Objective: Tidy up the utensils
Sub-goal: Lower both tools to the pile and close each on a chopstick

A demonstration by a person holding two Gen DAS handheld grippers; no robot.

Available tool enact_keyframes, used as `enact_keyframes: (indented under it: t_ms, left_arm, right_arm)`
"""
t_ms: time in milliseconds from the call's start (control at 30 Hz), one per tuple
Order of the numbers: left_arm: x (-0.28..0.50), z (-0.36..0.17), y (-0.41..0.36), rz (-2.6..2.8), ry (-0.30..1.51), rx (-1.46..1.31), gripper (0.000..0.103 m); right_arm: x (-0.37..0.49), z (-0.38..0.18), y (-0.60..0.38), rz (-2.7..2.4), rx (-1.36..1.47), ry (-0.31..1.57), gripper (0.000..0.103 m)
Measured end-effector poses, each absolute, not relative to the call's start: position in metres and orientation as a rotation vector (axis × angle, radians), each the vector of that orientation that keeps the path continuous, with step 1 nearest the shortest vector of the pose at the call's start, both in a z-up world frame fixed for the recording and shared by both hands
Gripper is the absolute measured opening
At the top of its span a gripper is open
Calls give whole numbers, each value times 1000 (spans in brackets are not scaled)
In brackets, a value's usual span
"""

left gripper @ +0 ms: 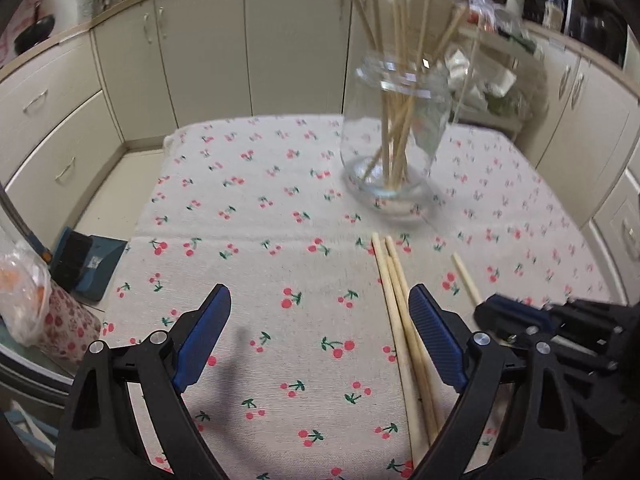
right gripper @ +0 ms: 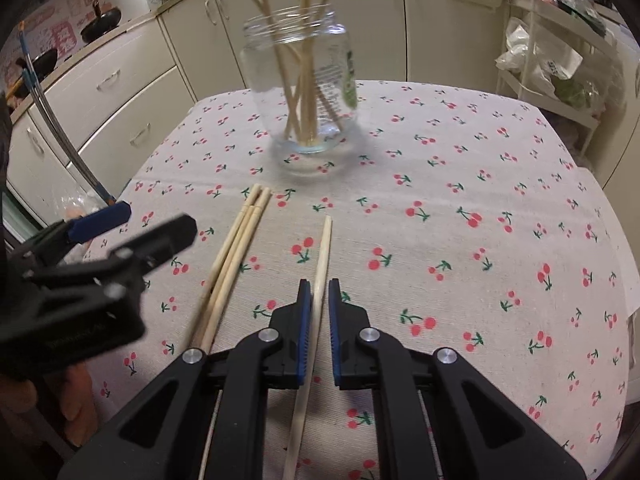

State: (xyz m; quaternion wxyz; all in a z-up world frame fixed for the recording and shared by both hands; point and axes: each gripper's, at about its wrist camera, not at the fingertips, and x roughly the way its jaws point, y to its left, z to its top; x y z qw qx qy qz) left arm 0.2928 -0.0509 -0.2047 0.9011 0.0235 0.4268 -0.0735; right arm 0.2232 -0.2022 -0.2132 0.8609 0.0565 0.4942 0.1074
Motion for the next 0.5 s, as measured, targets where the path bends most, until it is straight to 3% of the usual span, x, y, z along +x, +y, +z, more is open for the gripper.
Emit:
enact_keyframes:
  t_ms: [500]
  left_arm:
    - [301, -217, -67, -109, 940, 141, 86]
  right_arm:
    - [223, -215, -214, 242, 198, 1043, 8]
